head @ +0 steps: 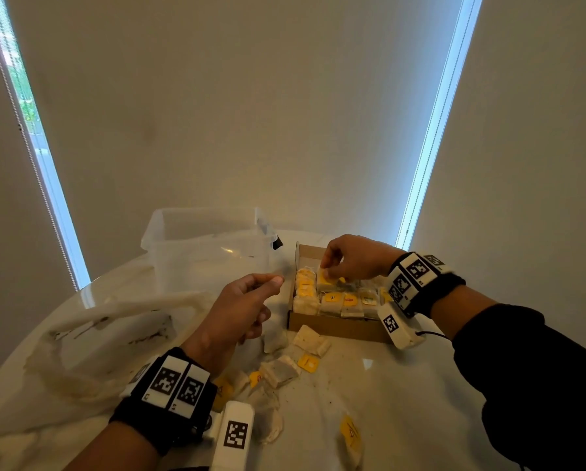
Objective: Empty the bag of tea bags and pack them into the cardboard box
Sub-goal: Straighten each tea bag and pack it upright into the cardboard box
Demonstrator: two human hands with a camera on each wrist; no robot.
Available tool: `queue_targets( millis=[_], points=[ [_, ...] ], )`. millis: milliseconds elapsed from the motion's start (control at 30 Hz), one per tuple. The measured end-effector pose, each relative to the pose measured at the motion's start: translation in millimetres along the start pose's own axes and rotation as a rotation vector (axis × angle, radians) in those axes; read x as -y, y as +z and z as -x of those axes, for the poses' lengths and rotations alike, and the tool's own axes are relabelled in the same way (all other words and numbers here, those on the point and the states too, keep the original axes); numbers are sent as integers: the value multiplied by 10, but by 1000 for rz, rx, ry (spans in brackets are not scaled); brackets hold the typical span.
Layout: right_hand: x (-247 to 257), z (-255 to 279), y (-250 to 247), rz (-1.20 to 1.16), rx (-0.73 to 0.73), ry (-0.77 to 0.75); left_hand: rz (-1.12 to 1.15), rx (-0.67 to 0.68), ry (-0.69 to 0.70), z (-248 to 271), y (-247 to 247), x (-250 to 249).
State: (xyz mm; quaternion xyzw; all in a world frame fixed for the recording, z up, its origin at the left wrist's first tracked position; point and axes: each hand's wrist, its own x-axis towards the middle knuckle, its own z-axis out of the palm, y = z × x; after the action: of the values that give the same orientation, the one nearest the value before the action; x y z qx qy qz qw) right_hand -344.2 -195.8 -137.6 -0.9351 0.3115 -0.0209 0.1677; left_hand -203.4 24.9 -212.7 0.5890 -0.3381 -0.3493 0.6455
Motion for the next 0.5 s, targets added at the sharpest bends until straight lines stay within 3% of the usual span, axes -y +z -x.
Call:
queue_targets(
  millis=[233, 400, 500],
  points=[
    [-3, 66, -29, 21, -214, -75, 4, -1, -2, 7, 4, -7],
    [68, 182, -62, 156, 43, -5, -3, 2, -2, 7, 17, -20],
    [77, 224, -72, 242, 82, 71, 6, -2, -2, 15, 13, -23]
  ],
)
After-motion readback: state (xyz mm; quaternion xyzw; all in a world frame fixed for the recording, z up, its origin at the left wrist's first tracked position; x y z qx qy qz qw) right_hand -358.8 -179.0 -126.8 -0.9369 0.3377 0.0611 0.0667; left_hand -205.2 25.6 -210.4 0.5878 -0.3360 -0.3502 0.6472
